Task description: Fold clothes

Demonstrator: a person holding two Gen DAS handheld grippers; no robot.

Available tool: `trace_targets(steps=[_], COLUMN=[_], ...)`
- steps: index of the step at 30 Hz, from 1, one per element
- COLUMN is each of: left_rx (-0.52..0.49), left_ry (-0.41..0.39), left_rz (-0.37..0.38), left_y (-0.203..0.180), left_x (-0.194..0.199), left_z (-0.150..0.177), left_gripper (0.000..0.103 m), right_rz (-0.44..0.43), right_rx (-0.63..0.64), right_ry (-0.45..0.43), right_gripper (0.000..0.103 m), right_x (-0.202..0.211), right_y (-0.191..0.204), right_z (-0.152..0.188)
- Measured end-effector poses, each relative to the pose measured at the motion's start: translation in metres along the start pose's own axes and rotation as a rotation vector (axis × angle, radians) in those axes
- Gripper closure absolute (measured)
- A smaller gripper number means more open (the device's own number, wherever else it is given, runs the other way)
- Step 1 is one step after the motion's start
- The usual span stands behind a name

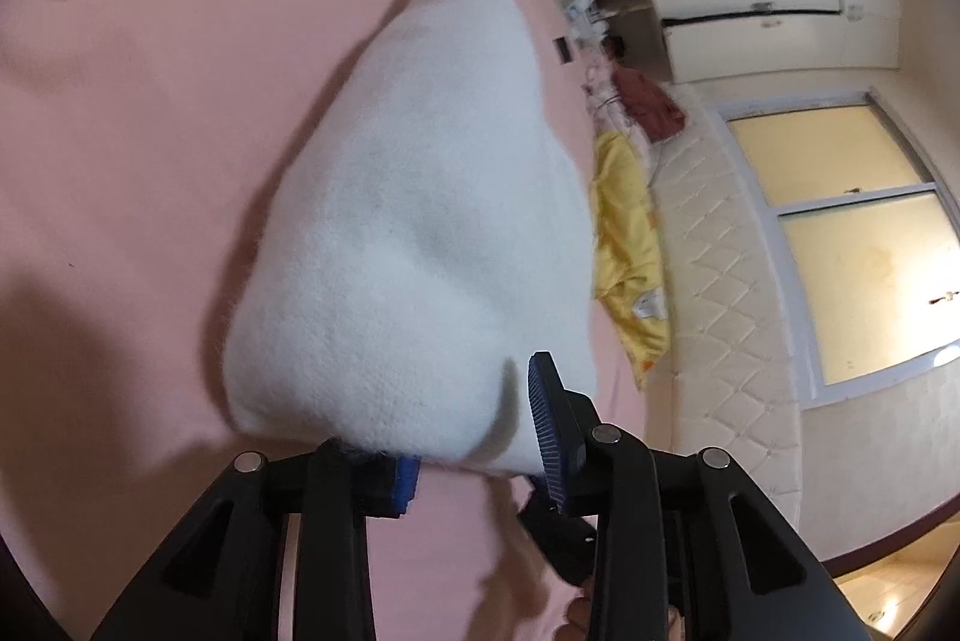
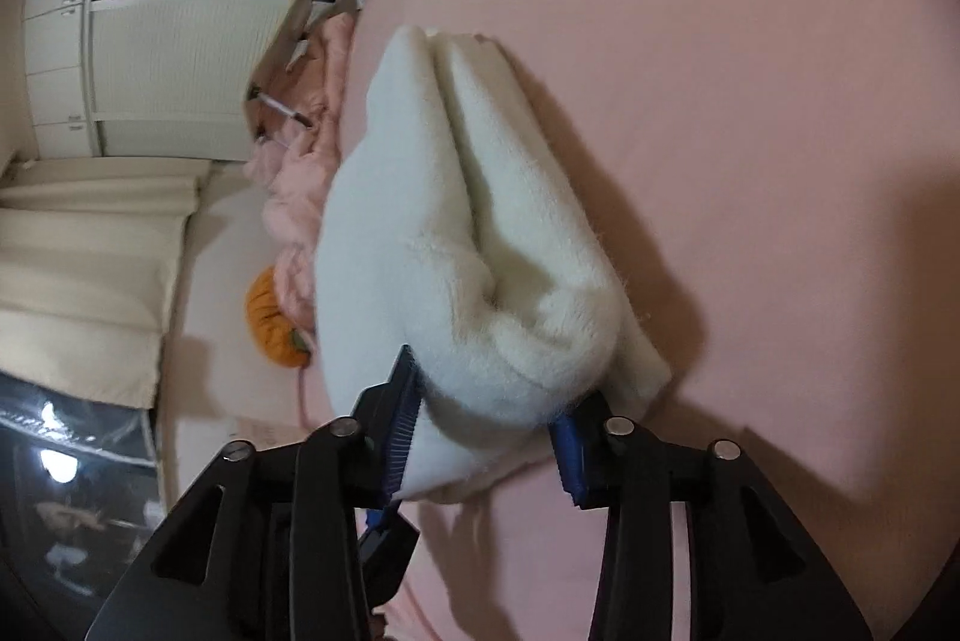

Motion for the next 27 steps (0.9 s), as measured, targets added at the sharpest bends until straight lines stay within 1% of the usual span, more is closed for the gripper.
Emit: trace_targets(steps=[1,3,4,5,6,7,8,9,10,12,13,14,15,17,18,19,20,21,22,24,25,26,27], left_rx=[-0.012,-0.043,-0.046,-0.041,-0.035,-0.029,-0.033,-0.043,-0.050,-0.054,-0.049,-0.044,-0.039,-0.026,-0.019,-0.013,-0.003,0.010,0.022,0.011,-0.009,-0.024,-0.038], left_ry=[0.004,0.010,0.013,0.013,0.012,0.011,0.009,0.012,0.019,0.025,0.026,0.031,0.035,0.025,0.015,0.004,0.002,0.005,0.007,0.001,-0.006,-0.009,-0.010], left_rz=[-0.007,-0.024,-0.022,-0.022,-0.023,-0.025,-0.035,-0.060,-0.071,-0.067,-0.062,-0.060,-0.058,-0.050,-0.051,-0.053,-0.062,-0.074,-0.087,-0.087,-0.084,-0.087,-0.091], left_y=[0.000,-0.001,0.000,0.002,0.004,0.006,0.009,0.013,0.014,0.016,0.017,0.017,0.018,0.021,0.023,0.026,0.030,0.035,0.041,0.037,0.032,0.030,0.029], left_x=[-0.001,-0.001,0.000,0.002,0.004,0.005,0.006,0.006,0.005,0.005,0.006,0.007,0.008,0.012,0.014,0.015,0.015,0.014,0.013,0.016,0.019,0.020,0.021], left_z=[0.000,0.002,0.003,0.004,0.004,0.003,0.004,0.005,0.006,0.007,0.007,0.008,0.008,0.007,0.007,0.006,0.006,0.006,0.007,0.008,0.008,0.007,0.005], left_gripper=[0.090,0.089,0.086,0.067,0.057,0.057,0.063,0.083,0.086,0.085,0.081,0.067,0.063,0.062,0.062,0.063,0.073,0.080,0.082,0.082,0.082,0.078,0.076], right_rz=[0.013,0.021,0.025,0.028,0.032,0.036,0.019,0.002,0.004,0.011,0.016,0.016,0.015,-0.018,-0.018,0.002,0.022,0.054,0.086,0.051,0.040,0.048,0.057], right_rx=[0.006,0.011,0.013,0.016,0.018,0.020,0.022,0.023,0.039,0.073,0.089,0.101,0.112,0.112,0.119,0.113,0.107,0.074,0.039,-0.016,0.002,0.042,0.083], right_ry=[-0.019,-0.022,-0.022,-0.023,-0.023,-0.024,-0.030,-0.037,-0.049,-0.074,-0.071,-0.071,-0.070,-0.096,-0.105,-0.106,-0.106,-0.087,-0.067,-0.073,-0.082,-0.087,-0.091], right_gripper=[0.086,0.085,0.081,0.075,0.071,0.069,0.069,0.070,0.081,0.083,0.083,0.084,0.084,0.084,0.084,0.085,0.085,0.085,0.085,0.085,0.085,0.085,0.085], right_x=[0.004,0.005,0.005,0.006,0.006,0.006,0.007,0.007,0.009,0.014,0.014,0.015,0.016,0.025,0.024,0.022,0.021,0.015,0.010,0.014,0.018,0.019,0.020], right_y=[-0.001,0.000,0.001,0.001,0.002,0.003,0.005,0.006,0.009,0.016,0.020,0.022,0.024,0.026,0.031,0.027,0.024,0.013,0.001,-0.012,-0.006,0.003,0.013], right_z=[-0.001,-0.002,-0.002,-0.002,-0.002,-0.002,-0.003,-0.003,-0.005,-0.007,-0.008,-0.008,-0.008,-0.007,-0.006,-0.006,-0.006,-0.005,-0.004,-0.002,-0.002,-0.003,-0.004])
Point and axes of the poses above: each gripper's, at about its wrist camera, not at the fingertips, and x roughly against the way its jaws point, y to its left, z to its underside, the point moved 3 cm from there along -x, roughly the way its jaws point, and after that the axes turned 8 degrees about -z, right-handed, at the moved point
